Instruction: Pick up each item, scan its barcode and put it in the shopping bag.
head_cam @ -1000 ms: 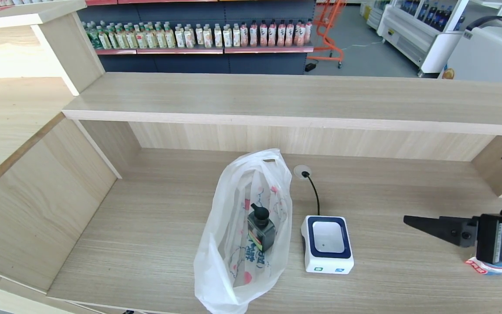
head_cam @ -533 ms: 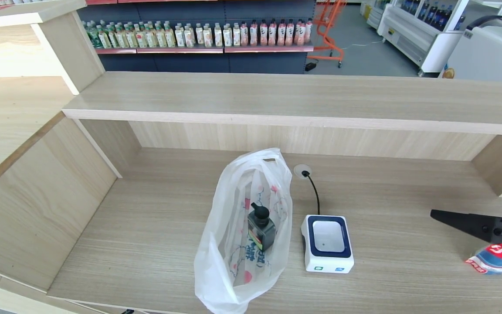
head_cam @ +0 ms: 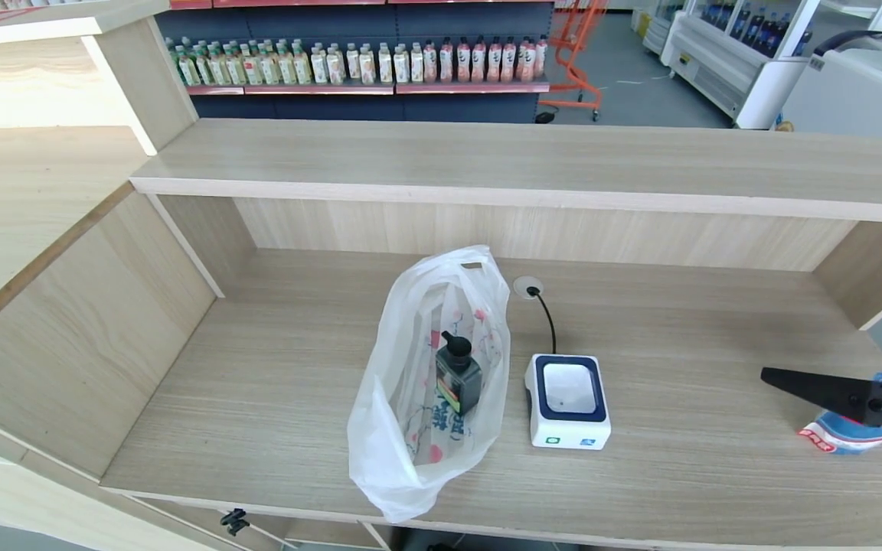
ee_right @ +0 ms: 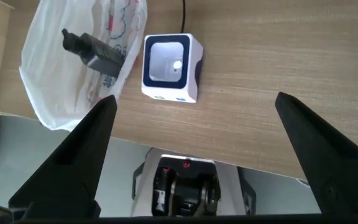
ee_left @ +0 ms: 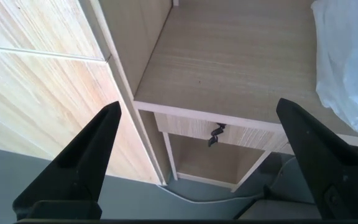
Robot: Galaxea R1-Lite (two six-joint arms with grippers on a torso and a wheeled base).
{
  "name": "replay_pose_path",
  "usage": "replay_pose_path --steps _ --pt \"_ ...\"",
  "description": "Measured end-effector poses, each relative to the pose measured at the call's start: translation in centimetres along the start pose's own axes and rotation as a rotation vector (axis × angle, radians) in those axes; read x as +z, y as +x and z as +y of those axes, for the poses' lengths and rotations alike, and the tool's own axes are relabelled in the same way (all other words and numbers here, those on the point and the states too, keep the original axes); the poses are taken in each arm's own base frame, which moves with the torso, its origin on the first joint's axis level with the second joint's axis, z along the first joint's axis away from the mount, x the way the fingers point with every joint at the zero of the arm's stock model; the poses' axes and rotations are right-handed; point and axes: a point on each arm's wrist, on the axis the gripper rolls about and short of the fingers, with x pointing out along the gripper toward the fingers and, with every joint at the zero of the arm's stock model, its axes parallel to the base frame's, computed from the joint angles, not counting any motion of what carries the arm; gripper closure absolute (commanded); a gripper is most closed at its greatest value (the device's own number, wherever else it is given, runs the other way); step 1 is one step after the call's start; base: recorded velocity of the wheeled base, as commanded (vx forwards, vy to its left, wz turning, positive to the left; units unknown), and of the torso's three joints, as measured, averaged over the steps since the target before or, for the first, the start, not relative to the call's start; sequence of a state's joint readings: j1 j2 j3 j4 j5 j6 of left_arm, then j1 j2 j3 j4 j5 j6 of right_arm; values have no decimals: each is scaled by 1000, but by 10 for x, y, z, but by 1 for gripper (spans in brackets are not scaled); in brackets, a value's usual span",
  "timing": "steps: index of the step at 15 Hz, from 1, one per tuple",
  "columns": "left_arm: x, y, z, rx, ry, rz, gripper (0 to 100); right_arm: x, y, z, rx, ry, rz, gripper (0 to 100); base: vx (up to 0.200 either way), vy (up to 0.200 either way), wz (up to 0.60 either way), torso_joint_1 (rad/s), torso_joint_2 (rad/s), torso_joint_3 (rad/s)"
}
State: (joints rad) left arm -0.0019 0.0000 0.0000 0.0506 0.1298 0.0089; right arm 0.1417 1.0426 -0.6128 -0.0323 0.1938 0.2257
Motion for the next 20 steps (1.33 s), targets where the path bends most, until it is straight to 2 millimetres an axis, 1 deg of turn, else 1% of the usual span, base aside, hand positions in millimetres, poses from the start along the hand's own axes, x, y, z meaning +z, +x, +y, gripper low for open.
replay_pose_path --steps 2,4,5,7,10,12,14,16,18,20 --pt "0 0 0 1 0 0 0 5 -1 -1 -11 33 -25 0 0 -200 0 14 7 -2" --pt "0 0 0 1 0 0 0 14 -5 -1 -17 163 -62 0 0 -200 0 2 7 5" --pt "0 0 0 0 0 0 0 18 -8 -3 -31 186 -84 0 0 -200 0 2 7 2" --pt "0 0 0 0 0 0 0 18 -12 -8 -79 240 -82 0 0 -200 0 5 0 5" --pt "0 0 0 0 -2 0 0 23 -18 -9 -105 358 -79 0 0 -200 0 4 4 -1" --pt "0 0 0 1 0 0 0 29 -22 -9 -125 421 -78 0 0 0 0 0 0 0" --pt "0 0 0 1 1 0 0 35 -25 -11 -208 494 -84 0 0 0 0 0 0 0" --pt "0 0 0 -1 0 0 0 36 -27 -13 -343 608 -61 0 0 0 0 0 0 0" --pt "0 0 0 1 0 0 0 34 -28 -17 -443 670 -25 0 0 0 0 0 0 0" --pt "0 0 0 0 0 0 0 32 -25 -23 -510 708 -27 0 0 0 0 0 0 0"
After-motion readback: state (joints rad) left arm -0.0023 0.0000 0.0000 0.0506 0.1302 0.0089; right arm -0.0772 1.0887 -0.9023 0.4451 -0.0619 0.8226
